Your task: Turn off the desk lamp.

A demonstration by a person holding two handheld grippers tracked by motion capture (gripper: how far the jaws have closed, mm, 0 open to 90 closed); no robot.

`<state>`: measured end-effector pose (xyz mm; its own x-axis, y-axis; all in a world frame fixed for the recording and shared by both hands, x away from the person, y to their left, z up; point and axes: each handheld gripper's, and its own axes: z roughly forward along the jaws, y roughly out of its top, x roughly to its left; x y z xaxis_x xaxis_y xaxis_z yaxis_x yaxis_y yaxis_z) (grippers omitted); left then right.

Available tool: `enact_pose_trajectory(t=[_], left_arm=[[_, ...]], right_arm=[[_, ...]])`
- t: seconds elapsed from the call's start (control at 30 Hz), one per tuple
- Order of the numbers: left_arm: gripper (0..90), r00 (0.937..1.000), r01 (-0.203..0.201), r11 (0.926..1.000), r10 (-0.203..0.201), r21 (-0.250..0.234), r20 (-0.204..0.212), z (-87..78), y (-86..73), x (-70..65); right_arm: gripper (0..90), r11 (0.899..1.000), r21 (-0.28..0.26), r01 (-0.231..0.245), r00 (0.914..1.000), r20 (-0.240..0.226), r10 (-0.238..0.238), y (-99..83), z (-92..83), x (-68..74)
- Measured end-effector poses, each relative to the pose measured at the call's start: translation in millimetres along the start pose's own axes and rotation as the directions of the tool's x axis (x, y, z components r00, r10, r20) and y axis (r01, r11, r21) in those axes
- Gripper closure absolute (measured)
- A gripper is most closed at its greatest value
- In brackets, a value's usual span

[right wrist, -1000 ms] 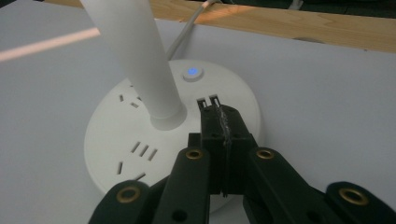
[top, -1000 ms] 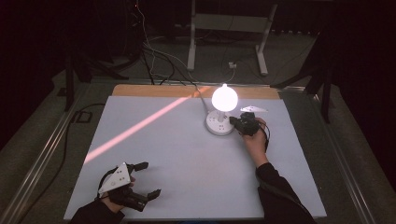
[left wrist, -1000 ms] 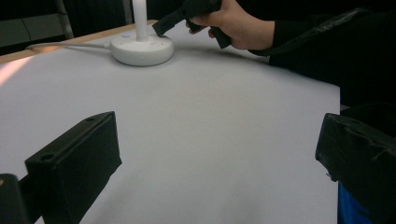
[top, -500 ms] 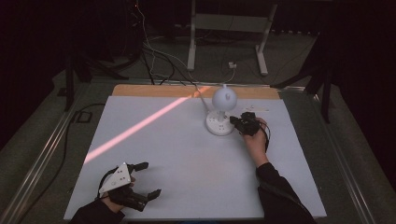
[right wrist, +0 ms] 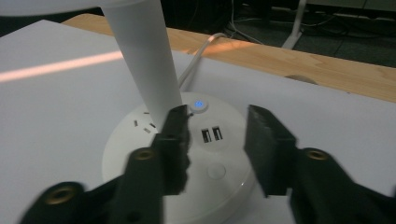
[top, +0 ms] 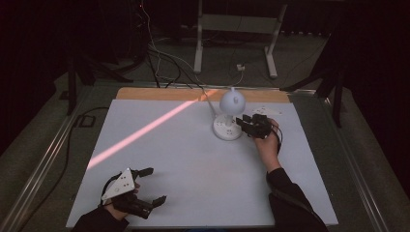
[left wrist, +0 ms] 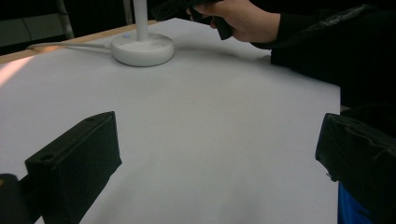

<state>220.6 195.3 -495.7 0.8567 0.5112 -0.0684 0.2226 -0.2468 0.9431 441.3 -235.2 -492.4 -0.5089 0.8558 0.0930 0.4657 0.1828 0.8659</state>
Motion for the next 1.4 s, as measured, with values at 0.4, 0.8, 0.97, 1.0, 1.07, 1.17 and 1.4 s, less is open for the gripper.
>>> enact_pose_trajectory(t=[0.4, 0.8, 0.97, 1.0, 1.07, 1.17, 1.4], left_arm=[[0.6, 0.9999, 0.010, 0.9999, -0.010, 0.002, 0.003, 5.6, 1.4, 4.2], [0.6, 0.9999, 0.003, 1.0000, -0.003, -0.009, 0.011, 3.6, 1.4, 2.9], [0.6, 0.9999, 0.005, 0.9998, -0.005, -0.017, 0.012, 0.7, 1.7, 0.7], [0.6, 0.9999, 0.002, 0.9999, -0.002, -0.011, 0.011, 0.5, 1.7, 0.3], [0.6, 0.9999, 0.002, 0.9999, -0.002, -0.013, 0.014, 0.3, 1.8, 0.2], [0.6, 0.9999, 0.002, 0.9999, -0.001, -0.013, 0.015, 0.8, 2.0, 0.6], [0.6, 0.9997, -0.005, 0.9999, 0.005, -0.013, 0.023, 1.8, 2.8, -0.3]], right_arm=[[11.3, 0.998, 0.059, 0.008, 0.9997, 0.022, -0.010, -0.5, -1.5, -1.7], [0.0, 0.996, 0.085, 0.001, 0.9956, -0.093, 0.007, -2.7, -7.5, -3.3], [0.0, 0.995, 0.096, 0.004, 0.9939, -0.110, 0.007, -6.6, -20.8, 0.5], [0.0, 0.994, 0.105, 0.006, 0.9931, -0.117, 0.007, -9.1, -23.5, 1.6], [0.0, 0.994, 0.105, 0.008, 0.9932, -0.116, 0.005, -14.0, -28.5, 3.6], [0.0, 0.995, 0.103, -0.012, 0.9925, -0.120, 0.024, -21.0, -35.9, 4.2], [0.0, 0.993, 0.107, -0.041, 0.9883, -0.142, 0.057, -35.1, -55.0, 7.6]])
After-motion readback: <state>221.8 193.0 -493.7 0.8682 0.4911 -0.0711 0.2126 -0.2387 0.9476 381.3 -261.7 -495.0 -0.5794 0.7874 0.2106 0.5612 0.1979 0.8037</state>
